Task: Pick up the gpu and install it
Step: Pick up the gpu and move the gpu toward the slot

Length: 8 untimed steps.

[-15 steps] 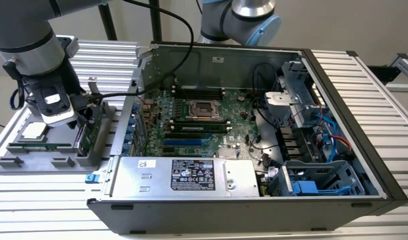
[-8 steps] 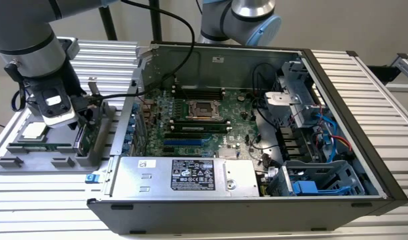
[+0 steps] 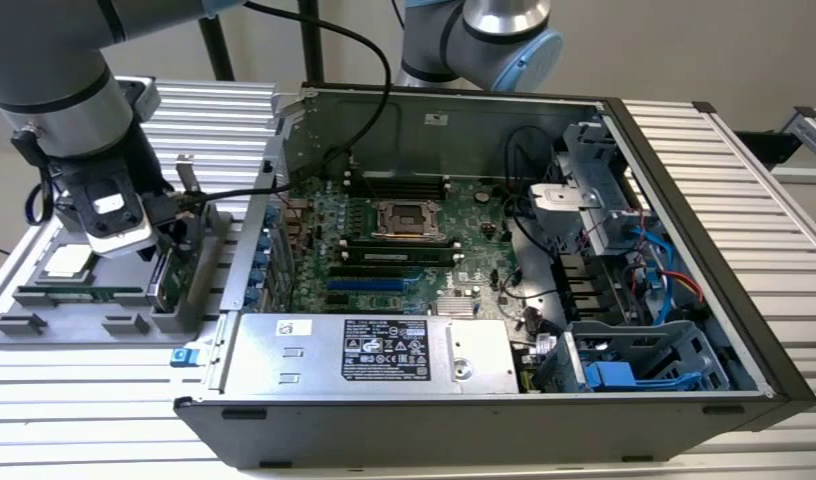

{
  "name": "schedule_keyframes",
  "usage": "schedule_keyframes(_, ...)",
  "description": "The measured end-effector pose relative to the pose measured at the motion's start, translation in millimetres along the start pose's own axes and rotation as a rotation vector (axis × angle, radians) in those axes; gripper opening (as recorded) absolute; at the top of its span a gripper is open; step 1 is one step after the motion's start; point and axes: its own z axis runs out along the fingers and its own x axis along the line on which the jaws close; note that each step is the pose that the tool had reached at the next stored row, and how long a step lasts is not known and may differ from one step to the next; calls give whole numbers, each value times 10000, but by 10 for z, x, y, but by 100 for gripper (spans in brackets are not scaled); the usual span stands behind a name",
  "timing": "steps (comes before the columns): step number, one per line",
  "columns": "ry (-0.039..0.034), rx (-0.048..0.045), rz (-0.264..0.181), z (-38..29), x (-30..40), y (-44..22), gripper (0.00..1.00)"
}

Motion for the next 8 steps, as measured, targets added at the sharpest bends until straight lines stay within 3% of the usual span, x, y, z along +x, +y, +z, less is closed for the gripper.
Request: schedule_keyframes(8, 0, 0, 0, 16, 0, -1, 100)
